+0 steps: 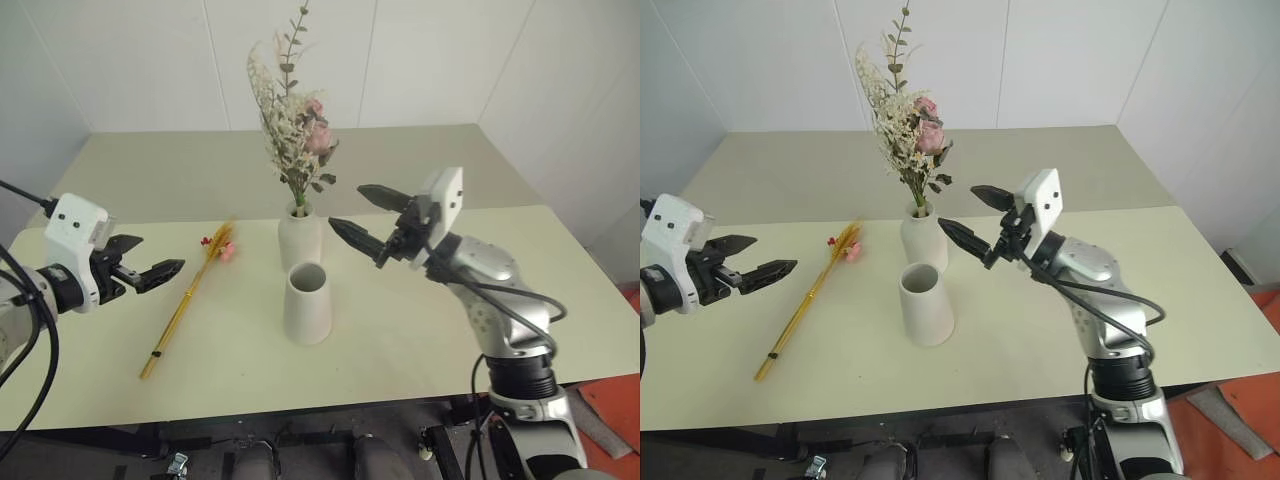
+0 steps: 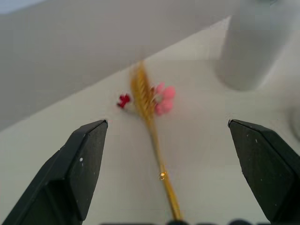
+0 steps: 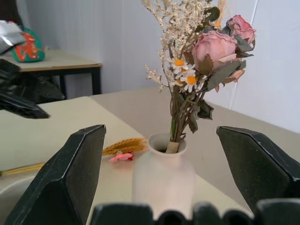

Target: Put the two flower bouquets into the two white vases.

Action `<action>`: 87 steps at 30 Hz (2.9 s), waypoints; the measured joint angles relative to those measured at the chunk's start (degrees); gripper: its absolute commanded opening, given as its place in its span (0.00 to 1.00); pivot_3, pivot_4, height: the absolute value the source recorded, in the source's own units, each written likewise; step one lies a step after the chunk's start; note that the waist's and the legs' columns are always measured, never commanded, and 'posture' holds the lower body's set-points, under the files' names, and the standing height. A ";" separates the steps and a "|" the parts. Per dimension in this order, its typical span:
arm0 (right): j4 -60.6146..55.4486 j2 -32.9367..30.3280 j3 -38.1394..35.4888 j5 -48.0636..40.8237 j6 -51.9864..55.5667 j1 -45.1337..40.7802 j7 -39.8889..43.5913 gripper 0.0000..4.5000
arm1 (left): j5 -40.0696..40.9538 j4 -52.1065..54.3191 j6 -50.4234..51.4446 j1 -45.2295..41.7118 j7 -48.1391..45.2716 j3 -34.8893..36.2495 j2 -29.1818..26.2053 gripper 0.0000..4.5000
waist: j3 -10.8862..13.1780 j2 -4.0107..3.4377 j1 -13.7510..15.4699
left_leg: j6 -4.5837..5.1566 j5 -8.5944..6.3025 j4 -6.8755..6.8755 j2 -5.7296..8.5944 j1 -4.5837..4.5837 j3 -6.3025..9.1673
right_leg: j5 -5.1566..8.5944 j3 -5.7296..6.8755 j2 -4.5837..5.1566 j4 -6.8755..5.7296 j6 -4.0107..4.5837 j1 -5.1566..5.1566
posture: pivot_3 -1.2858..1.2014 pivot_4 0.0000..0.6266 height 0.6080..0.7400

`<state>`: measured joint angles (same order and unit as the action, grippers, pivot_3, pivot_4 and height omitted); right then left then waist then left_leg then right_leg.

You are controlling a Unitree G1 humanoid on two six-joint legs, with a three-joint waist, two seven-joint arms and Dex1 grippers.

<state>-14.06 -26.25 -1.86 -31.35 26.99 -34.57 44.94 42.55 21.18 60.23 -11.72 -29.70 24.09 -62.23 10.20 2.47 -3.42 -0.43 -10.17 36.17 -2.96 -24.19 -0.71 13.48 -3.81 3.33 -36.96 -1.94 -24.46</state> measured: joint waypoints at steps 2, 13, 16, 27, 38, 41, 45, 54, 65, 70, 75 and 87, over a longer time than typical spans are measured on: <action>-1.14 -4.02 -1.96 -4.21 3.30 -0.62 3.51 0.99 | -0.98 -0.07 3.44 -1.88 0.73 -3.31 -2.18 1.00 | 0.00 0.00 -0.04 | 0.00 0.00 -0.03 0.01 0.00 0.00 | 0.00 0.00 0.00 0.05 0.00 0.01 | 0.52 0.24 1.00; 3.02 -19.43 -8.14 -18.57 12.10 -3.10 24.79 0.99 | -12.07 -5.72 9.39 -12.90 2.65 -24.94 -1.93 1.00 | 0.02 0.00 1.07 | 0.01 0.00 -0.07 0.04 -0.02 0.00 | 0.02 -0.01 -0.01 0.16 0.01 0.03 | 0.52 0.24 1.00; 3.20 -20.82 -8.20 -18.40 11.86 -2.93 27.16 1.00 | -15.00 -8.99 9.72 -15.32 3.79 -27.79 1.56 0.96 | 0.02 0.01 1.27 | 0.01 0.00 0.01 0.06 -0.07 0.00 | 0.01 -0.01 0.00 0.16 0.00 0.04 | 0.52 0.24 1.00; 3.37 -22.36 -8.40 -17.19 10.91 -2.01 27.50 1.00 | -20.06 -10.98 9.76 -16.16 2.63 -31.24 4.18 0.25 | 0.02 0.02 1.31 | 0.01 0.00 0.06 0.08 -0.09 0.01 | -0.01 -0.01 0.02 0.14 0.04 0.04 | 0.52 0.24 1.00; 3.90 -23.22 -9.41 -17.12 10.21 0.03 28.26 1.00 | -20.83 -11.08 3.26 -15.15 6.82 -13.93 12.58 0.01 | 0.04 0.07 1.71 | 0.01 0.00 0.14 0.07 -0.12 0.05 | -0.02 0.05 0.04 0.12 0.03 0.08 | 0.52 0.24 1.00; 4.67 -25.42 -11.10 -17.17 10.14 2.16 30.18 1.00 | -17.75 -10.40 -2.00 -15.80 7.55 -2.67 17.71 0.01 | 0.04 0.08 1.95 | 0.01 0.00 0.14 0.11 -0.14 0.04 | -0.03 0.04 0.09 0.17 0.03 0.10 | 0.52 0.24 1.00; 5.68 -27.21 -12.32 -17.12 9.51 4.61 33.29 1.00 | -7.24 -4.92 -7.10 -21.10 4.90 7.58 23.80 0.01 | 0.04 0.09 2.62 | 0.01 0.00 0.26 0.12 -0.09 0.04 | -0.05 0.05 0.10 0.14 -0.03 0.23 | 0.52 0.24 1.00; 6.18 -30.57 -13.47 -14.58 3.57 13.38 41.30 1.00 | 11.25 0.86 -7.56 -30.24 4.01 6.43 29.45 0.01 | 0.02 0.10 2.47 | -0.01 -0.01 0.50 0.14 -0.04 0.05 | -0.07 0.02 0.09 0.07 -0.14 0.35 | 0.52 0.24 1.00; 5.05 -30.64 -14.29 -13.83 2.14 15.86 40.35 1.00 | 20.54 0.21 -7.51 -31.86 7.26 -2.95 36.74 0.01 | 0.02 0.09 2.38 | 0.00 -0.01 0.64 0.14 0.01 0.08 | -0.02 -0.02 0.04 -0.06 -0.25 0.40 | 0.52 0.24 1.00; 3.58 -30.64 -15.06 -13.97 2.16 17.19 38.54 1.00 | 20.48 -0.40 -8.40 -31.37 7.09 -6.80 38.68 0.01 | 0.01 0.09 2.51 | -0.01 -0.01 0.65 0.15 0.03 0.08 | -0.01 -0.02 0.04 -0.06 -0.26 0.44 | 0.52 0.24 1.00; 2.25 -30.64 -16.06 -14.89 2.23 18.22 37.19 1.00 | 16.64 -0.48 -11.96 -26.65 3.32 -11.09 38.83 0.01 | 0.01 0.08 2.43 | 0.00 -0.01 0.64 0.15 0.01 0.08 | -0.02 -0.04 0.03 -0.06 -0.23 0.40 | 0.52 0.24 1.00; -0.16 -30.64 -17.46 -16.23 3.10 19.94 34.73 1.00 | 8.04 -0.40 -21.29 -20.80 -3.14 -18.11 41.08 0.01 | 0.00 0.07 2.55 | 0.00 -0.01 0.65 0.16 0.02 0.07 | -0.01 -0.04 0.04 -0.02 -0.26 0.44 | 0.52 0.24 1.00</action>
<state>-14.21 -56.89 -19.32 -47.58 30.09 -14.63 79.67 50.59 20.78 38.94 -32.52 -32.83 5.98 -21.15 10.20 2.54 -0.87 -0.43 -10.18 36.82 -2.80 -24.16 -0.64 13.47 -3.84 3.37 -36.98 -2.20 -24.02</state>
